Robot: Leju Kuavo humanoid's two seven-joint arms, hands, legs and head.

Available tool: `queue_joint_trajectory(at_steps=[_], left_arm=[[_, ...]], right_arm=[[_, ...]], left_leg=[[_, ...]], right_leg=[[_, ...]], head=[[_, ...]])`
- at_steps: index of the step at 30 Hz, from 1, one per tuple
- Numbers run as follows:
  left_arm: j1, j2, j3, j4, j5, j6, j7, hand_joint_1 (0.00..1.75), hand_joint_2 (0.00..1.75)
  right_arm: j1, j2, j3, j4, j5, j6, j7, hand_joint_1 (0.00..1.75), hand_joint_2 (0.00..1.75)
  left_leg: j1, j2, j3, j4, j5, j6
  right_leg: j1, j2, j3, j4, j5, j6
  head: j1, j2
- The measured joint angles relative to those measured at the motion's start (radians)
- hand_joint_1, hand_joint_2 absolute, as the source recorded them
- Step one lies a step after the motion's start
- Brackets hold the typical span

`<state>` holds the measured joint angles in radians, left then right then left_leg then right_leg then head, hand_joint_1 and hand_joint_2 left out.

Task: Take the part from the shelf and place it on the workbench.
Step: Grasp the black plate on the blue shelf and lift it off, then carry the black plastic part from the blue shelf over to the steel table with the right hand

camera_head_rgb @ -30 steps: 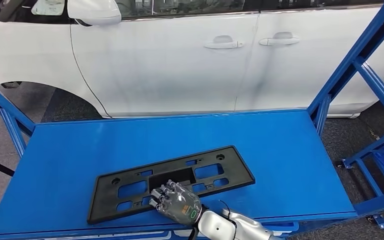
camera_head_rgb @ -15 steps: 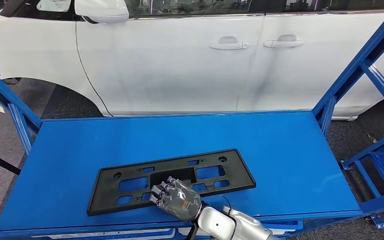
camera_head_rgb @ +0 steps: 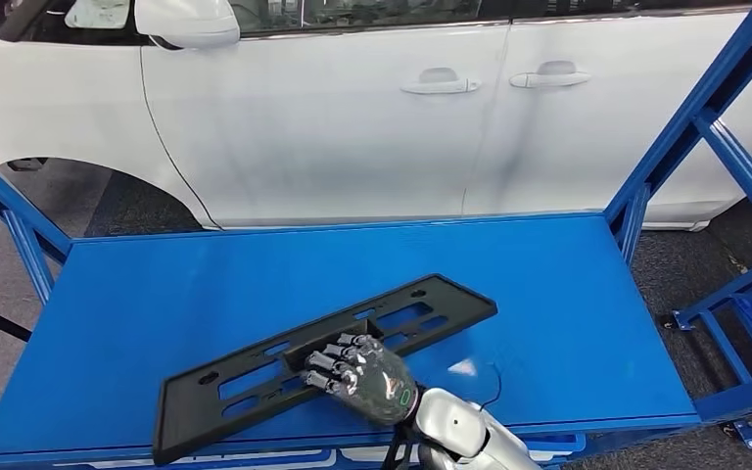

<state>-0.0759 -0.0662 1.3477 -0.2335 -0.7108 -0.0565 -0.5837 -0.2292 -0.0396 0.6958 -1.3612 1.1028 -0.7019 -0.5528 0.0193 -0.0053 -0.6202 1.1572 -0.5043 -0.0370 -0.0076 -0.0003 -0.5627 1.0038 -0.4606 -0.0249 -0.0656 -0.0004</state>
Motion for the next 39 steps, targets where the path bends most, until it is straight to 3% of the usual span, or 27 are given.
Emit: queue_joint_trajectory(at_steps=[2, 3, 5, 7, 8, 10, 11, 12, 13, 14, 15, 17, 18, 22, 24, 26, 27, 28, 29, 31, 33, 37, 39], left_arm=[[-0.002, 0.003, 0.000, 0.000, -0.007, -0.003, 0.000, 0.00, 1.75], [-0.003, 0.004, -0.001, 0.000, -0.009, -0.003, 0.000, 0.00, 1.75], [-0.003, 0.006, -0.001, 0.000, -0.011, -0.003, 0.000, 0.00, 1.75], [-0.004, 0.006, -0.002, 0.000, -0.011, -0.003, 0.000, 0.00, 1.75], [-0.005, 0.006, -0.003, 0.000, -0.011, -0.003, 0.000, 0.00, 1.75], [-0.007, 0.006, -0.005, 0.000, -0.011, -0.003, 0.000, 0.00, 1.75], [-0.007, 0.006, -0.005, 0.000, -0.011, -0.003, 0.000, 0.00, 1.75], [-0.007, 0.007, -0.006, 0.000, -0.011, -0.003, 0.000, 0.00, 1.75], [-0.007, 0.007, -0.006, 0.000, -0.011, -0.003, 0.000, 0.00, 1.75], [-0.007, 0.007, -0.006, 0.000, -0.011, -0.003, 0.000, 0.00, 1.75], [-0.007, 0.007, -0.006, 0.000, -0.011, -0.004, 0.000, 0.00, 1.75], [-0.008, 0.007, -0.007, 0.000, -0.011, -0.004, 0.000, 0.00, 1.75], [-0.008, 0.007, -0.007, 0.000, -0.011, -0.004, 0.000, 0.00, 1.75], [-0.010, 0.007, -0.007, 0.000, -0.011, -0.004, 0.000, 0.00, 1.75], [-0.011, 0.007, -0.007, 0.000, -0.011, -0.005, 0.000, 0.00, 1.75], [-0.010, 0.008, -0.007, 0.000, -0.011, -0.005, 0.000, 0.00, 1.75], [-0.009, 0.009, -0.007, 0.000, -0.011, -0.005, 0.000, 0.00, 1.75], [-0.009, 0.009, -0.007, 0.000, -0.011, -0.005, 0.000, 0.00, 1.75], [-0.009, 0.009, -0.007, 0.000, -0.011, -0.005, 0.000, 0.00, 1.75], [-0.010, 0.010, -0.007, 0.000, -0.011, -0.005, 0.000, 0.00, 1.75], [-0.012, 0.010, -0.007, 0.000, -0.011, -0.004, 0.000, 0.00, 1.75], [-0.011, 0.012, -0.007, 0.000, -0.011, -0.003, 0.000, 0.00, 1.75], [-0.012, 0.012, -0.007, 0.000, -0.011, -0.003, 0.000, 0.00, 1.75]], right_arm=[[0.033, 0.002, -0.086, -0.075, -0.138, 0.000, -0.095, 1.75, 1.75], [0.045, 0.001, -0.122, -0.107, -0.187, 0.000, -0.118, 1.75, 1.75], [0.062, -0.001, -0.174, -0.155, -0.229, 0.001, -0.135, 1.75, 1.75], [0.076, -0.003, -0.206, -0.187, -0.234, 0.001, -0.140, 1.75, 1.75], [0.081, -0.004, -0.217, -0.200, -0.235, 0.001, -0.141, 1.75, 1.75], [0.091, -0.005, -0.232, -0.215, -0.236, 0.001, -0.143, 1.75, 1.75], [0.096, -0.005, -0.238, -0.220, -0.236, 0.001, -0.143, 1.75, 1.75], [0.101, -0.006, -0.242, -0.223, -0.236, 0.001, -0.143, 1.75, 1.75], [0.105, -0.008, -0.245, -0.226, -0.236, 0.001, -0.143, 1.75, 1.75], [0.108, -0.009, -0.247, -0.229, -0.236, 0.001, -0.143, 1.75, 1.75], [0.109, -0.010, -0.248, -0.233, -0.236, 0.002, -0.143, 1.75, 1.75], [0.109, -0.010, -0.251, -0.241, -0.236, 0.002, -0.143, 1.75, 1.75], [0.109, -0.010, -0.253, -0.244, -0.236, 0.002, -0.143, 1.75, 1.75], [0.111, -0.011, -0.258, -0.251, -0.236, 0.002, -0.143, 1.75, 1.75], [0.111, -0.011, -0.260, -0.255, -0.236, 0.002, -0.143, 1.75, 1.75], [0.112, -0.011, -0.260, -0.256, -0.236, 0.002, -0.143, 1.75, 1.75], [0.113, -0.011, -0.261, -0.256, -0.236, 0.002, -0.143, 1.75, 1.75], [0.113, -0.011, -0.261, -0.256, -0.236, 0.002, -0.143, 1.75, 1.75], [0.114, -0.011, -0.261, -0.256, -0.236, 0.002, -0.143, 1.75, 1.75], [0.114, -0.011, -0.261, -0.257, -0.236, 0.002, -0.143, 1.75, 1.75], [0.114, -0.011, -0.262, -0.257, -0.236, 0.002, -0.143, 1.75, 1.75], [0.114, -0.011, -0.262, -0.258, -0.236, 0.002, -0.143, 1.75, 1.75], [0.114, -0.011, -0.263, -0.259, -0.236, 0.002, -0.143, 1.75, 1.75]], left_leg=[[-0.003, -0.001, 0.053, -0.118, 0.041, 0.008], [-0.004, -0.001, 0.063, -0.142, 0.044, 0.014], [-0.006, -0.002, 0.063, -0.149, 0.042, 0.027], [-0.004, 0.000, 0.064, -0.154, 0.047, 0.041], [-0.002, 0.001, 0.064, -0.156, 0.049, 0.048], [-0.003, 0.002, 0.062, -0.157, 0.050, 0.055], [-0.003, 0.003, 0.062, -0.157, 0.050, 0.056], [-0.003, 0.002, 0.062, -0.156, 0.050, 0.057], [-0.003, 0.002, 0.062, -0.155, 0.049, 0.056], [-0.003, 0.001, 0.064, -0.154, 0.048, 0.055], [-0.003, 0.001, 0.065, -0.152, 0.046, 0.053], [-0.007, 0.000, 0.066, -0.148, 0.040, 0.044], [-0.009, -0.001, 0.065, -0.146, 0.038, 0.039], [-0.007, 0.000, 0.061, -0.133, 0.024, 0.016], [-0.005, 0.000, 0.026, -0.049, -0.028, 0.007], [-0.004, 0.001, -0.037, 0.087, -0.090, 0.002], [-0.004, 0.001, -0.060, 0.134, -0.102, 0.001], [-0.004, 0.001, -0.066, 0.143, -0.093, 0.001], [-0.004, 0.001, -0.051, 0.109, -0.064, 0.003], [-0.005, 0.001, 0.015, -0.034, 0.008, 0.010], [-0.010, 0.000, 0.058, -0.132, 0.039, 0.020], [-0.010, 0.000, 0.062, -0.154, 0.047, 0.041], [-0.005, 0.002, 0.065, -0.162, 0.053, 0.053]], right_leg=[[0.004, 0.001, -0.001, 0.005, -0.003, 0.009], [0.006, 0.001, -0.003, 0.006, -0.004, 0.013], [0.006, 0.001, -0.006, 0.006, -0.002, 0.024], [0.004, 0.002, -0.015, 0.029, -0.020, 0.035], [0.003, 0.002, -0.032, 0.067, -0.045, 0.039], [0.001, 0.001, -0.095, 0.199, -0.113, 0.044], [0.000, 0.001, -0.127, 0.265, -0.138, 0.045], [0.000, 0.001, -0.147, 0.303, -0.143, 0.046], [-0.001, 0.001, -0.148, 0.301, -0.128, 0.046], [-0.002, 0.001, -0.129, 0.258, -0.097, 0.045], [-0.003, 0.001, -0.095, 0.185, -0.056, 0.042], [-0.001, 0.001, -0.036, 0.059, -0.009, 0.035], [0.000, 0.002, -0.023, 0.028, -0.002, 0.032], [0.000, 0.003, -0.019, 0.013, 0.000, 0.011], [-0.003, 0.000, -0.016, 0.008, 0.003, 0.000], [-0.001, 0.000, -0.017, 0.008, 0.002, -0.003], [0.000, 0.000, -0.016, 0.009, 0.001, -0.004], [0.000, 0.000, -0.016, 0.010, 0.001, -0.005], [0.001, 0.001, -0.014, 0.010, 0.000, -0.004], [0.002, 0.002, -0.011, 0.012, -0.003, -0.002], [0.005, 0.003, -0.014, 0.015, -0.003, 0.005], [0.005, 0.004, -0.019, 0.021, -0.008, 0.026], [0.004, 0.004, -0.049, 0.091, -0.054, 0.035]], head=[[0.000, 0.000], [0.000, 0.000], [0.000, 0.000], [0.000, 0.000], [0.000, 0.000], [0.000, 0.000], [0.000, 0.000], [0.000, 0.000], [0.000, 0.000], [0.000, 0.000], [0.000, 0.000], [0.000, 0.000], [0.000, 0.000], [0.000, 0.000], [0.000, 0.000], [0.000, 0.000], [0.000, 0.000], [0.000, 0.000], [0.000, 0.000], [0.000, 0.000], [0.000, 0.000], [0.000, 0.000], [0.000, 0.000]])
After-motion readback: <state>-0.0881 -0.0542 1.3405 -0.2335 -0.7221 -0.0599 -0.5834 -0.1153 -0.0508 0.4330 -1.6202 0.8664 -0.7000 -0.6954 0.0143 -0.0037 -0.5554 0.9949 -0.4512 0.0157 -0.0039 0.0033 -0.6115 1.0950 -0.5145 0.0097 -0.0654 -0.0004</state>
